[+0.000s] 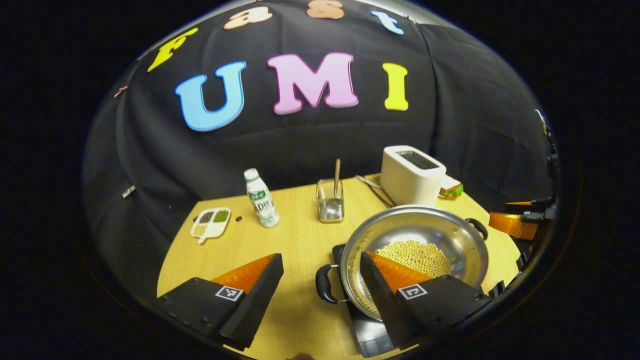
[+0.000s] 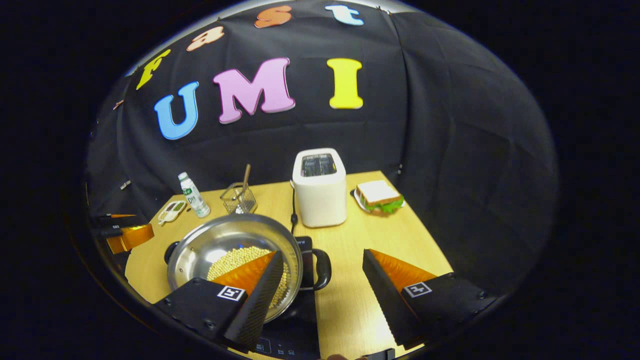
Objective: First push the handle of the pot to place it horizontally, then grasp the pot with both hands and set it on the induction cooktop.
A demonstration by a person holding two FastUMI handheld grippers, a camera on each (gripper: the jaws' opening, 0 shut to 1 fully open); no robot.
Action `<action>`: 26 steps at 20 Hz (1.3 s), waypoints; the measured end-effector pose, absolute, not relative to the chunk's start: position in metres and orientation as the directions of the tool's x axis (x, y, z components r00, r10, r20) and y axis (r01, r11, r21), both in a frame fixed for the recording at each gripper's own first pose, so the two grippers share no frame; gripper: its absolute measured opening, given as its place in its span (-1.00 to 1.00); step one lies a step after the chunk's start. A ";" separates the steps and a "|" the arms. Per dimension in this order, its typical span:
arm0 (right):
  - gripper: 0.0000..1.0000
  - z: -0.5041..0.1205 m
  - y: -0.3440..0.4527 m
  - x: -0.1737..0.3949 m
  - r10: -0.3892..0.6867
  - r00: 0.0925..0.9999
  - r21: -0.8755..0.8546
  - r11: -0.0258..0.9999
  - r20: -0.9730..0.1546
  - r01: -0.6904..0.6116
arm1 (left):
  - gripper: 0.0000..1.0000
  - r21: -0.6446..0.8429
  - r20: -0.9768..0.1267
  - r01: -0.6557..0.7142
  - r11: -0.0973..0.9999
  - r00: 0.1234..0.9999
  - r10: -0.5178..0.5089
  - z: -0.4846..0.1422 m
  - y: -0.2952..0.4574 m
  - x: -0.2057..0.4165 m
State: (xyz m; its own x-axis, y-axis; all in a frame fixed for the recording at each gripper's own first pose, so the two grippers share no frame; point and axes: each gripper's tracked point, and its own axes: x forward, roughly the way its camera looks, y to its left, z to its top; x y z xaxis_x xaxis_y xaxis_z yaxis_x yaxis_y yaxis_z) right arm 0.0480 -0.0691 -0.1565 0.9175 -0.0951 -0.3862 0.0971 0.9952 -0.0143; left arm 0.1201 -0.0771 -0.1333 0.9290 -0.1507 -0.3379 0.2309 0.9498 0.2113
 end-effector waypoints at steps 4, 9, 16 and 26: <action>0.97 -0.073 -0.052 0.011 -0.116 0.980 -0.100 0.990 -0.162 0.100 | 0.94 0.153 -0.138 0.187 0.970 0.976 -0.167 -0.060 -0.066 0.066; 0.97 -0.008 -0.011 -0.039 -0.060 0.998 -0.069 0.996 0.028 0.062 | 0.94 0.116 0.009 0.132 0.985 0.991 -0.134 -0.014 -0.031 0.007; 0.97 -0.011 -0.008 -0.095 -0.080 0.997 -0.032 0.996 0.024 0.081 | 0.94 0.062 0.068 0.005 0.998 0.998 -0.009 -0.024 0.013 -0.074; 0.97 -0.022 -0.012 -0.097 -0.127 0.992 -0.005 0.992 -0.014 0.127 | 0.94 0.086 0.031 0.009 0.996 0.999 -0.012 -0.045 0.028 -0.078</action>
State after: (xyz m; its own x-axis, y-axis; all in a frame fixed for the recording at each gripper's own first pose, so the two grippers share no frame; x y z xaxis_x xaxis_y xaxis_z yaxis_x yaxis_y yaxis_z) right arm -0.0967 -0.0116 -0.0218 0.9918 -0.1273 -0.0135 0.1272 0.9919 -0.0054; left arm -0.0785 0.0281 -0.0449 0.9994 -0.0121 0.0310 0.0094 0.9962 0.0861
